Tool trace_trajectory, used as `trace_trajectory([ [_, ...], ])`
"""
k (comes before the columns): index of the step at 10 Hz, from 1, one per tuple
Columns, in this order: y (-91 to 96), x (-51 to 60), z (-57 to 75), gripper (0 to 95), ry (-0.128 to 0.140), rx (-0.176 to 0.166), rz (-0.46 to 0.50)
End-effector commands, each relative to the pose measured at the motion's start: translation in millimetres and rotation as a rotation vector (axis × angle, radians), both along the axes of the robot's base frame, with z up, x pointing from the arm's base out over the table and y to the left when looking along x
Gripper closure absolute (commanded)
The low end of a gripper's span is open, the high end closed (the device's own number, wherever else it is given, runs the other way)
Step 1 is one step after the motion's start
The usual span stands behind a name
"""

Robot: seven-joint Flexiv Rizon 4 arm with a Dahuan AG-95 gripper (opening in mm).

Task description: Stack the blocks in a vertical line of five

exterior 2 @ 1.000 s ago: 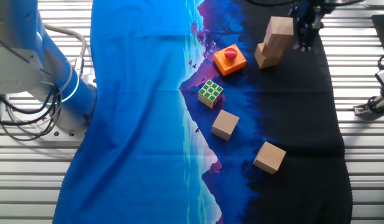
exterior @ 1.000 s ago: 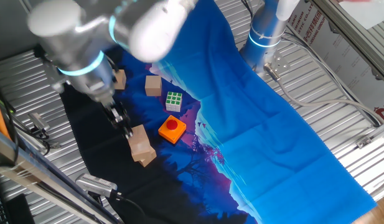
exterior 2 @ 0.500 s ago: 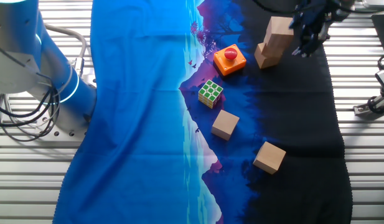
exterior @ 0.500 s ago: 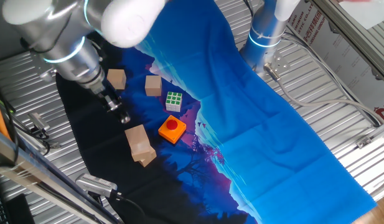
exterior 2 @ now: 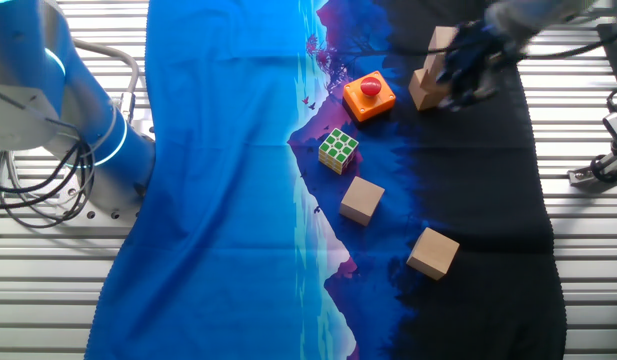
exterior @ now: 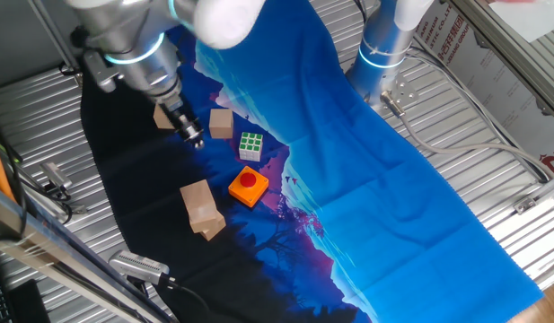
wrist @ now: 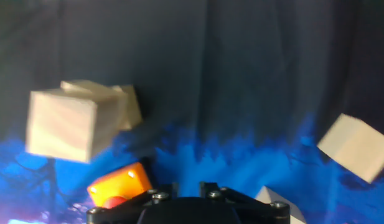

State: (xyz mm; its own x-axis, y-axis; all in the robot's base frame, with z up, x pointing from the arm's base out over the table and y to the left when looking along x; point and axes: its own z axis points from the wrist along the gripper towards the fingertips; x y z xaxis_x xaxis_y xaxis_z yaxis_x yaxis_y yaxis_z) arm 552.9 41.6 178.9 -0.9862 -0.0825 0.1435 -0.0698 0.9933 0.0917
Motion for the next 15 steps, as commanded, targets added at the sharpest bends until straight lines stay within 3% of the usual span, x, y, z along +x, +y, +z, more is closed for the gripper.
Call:
trace_trajectory([
  [1, -13.6, -7.9, -5.2, 95.0, 0.007, -0.018, 0.035],
  [2, -21.3, -13.6, -9.2, 95.0, 0.001, -0.012, 0.045],
  [3, -33.1, -21.4, -16.6, 57.0, -0.002, 0.0, 0.048],
  [4, -42.6, -27.5, -21.7, 57.0, -0.005, 0.011, 0.051],
  [5, -48.8, -33.4, -24.9, 38.0, -0.009, 0.014, 0.055],
  [6, -53.2, -39.2, -29.5, 38.0, -0.012, 0.018, 0.058],
  [7, -55.1, -42.9, -35.0, 19.0, -0.018, 0.031, 0.057],
  [8, -56.9, -45.7, -41.1, 19.0, -0.023, 0.043, 0.056],
  [9, -59.5, -49.8, -51.6, 0.0, -0.039, 0.048, 0.053],
  [11, -62.8, -56.8, -68.9, 0.0, -0.059, 0.047, 0.015],
  [15, -69.3, -66.5, -78.1, 0.0, -0.042, 0.043, -0.109],
])
